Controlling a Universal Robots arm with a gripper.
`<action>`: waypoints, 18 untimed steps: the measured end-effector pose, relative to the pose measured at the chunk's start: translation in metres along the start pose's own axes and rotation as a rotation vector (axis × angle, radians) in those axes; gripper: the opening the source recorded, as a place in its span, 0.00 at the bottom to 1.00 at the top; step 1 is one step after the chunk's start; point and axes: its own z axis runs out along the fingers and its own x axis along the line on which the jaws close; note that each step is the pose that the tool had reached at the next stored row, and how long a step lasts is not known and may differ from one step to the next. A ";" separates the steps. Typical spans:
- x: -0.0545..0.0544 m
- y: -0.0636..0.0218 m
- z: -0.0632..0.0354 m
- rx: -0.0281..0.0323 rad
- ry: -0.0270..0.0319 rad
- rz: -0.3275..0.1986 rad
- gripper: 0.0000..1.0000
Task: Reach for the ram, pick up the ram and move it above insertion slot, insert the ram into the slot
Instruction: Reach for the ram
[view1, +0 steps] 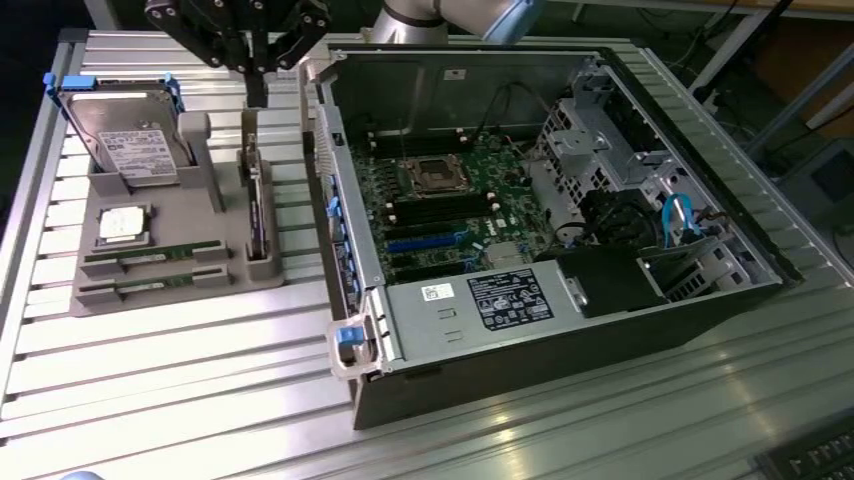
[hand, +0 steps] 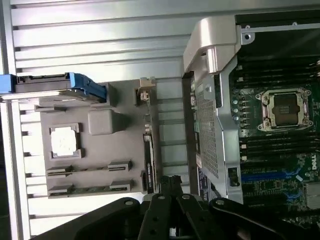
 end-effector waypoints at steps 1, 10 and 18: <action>0.013 -0.0010 0.0000 -0.0001 -0.0002 0.000 0.11; 0.093 -0.0072 -0.0015 -0.0001 -0.0001 0.000 0.11; 0.109 -0.0086 -0.0007 0.0000 0.0001 0.000 0.11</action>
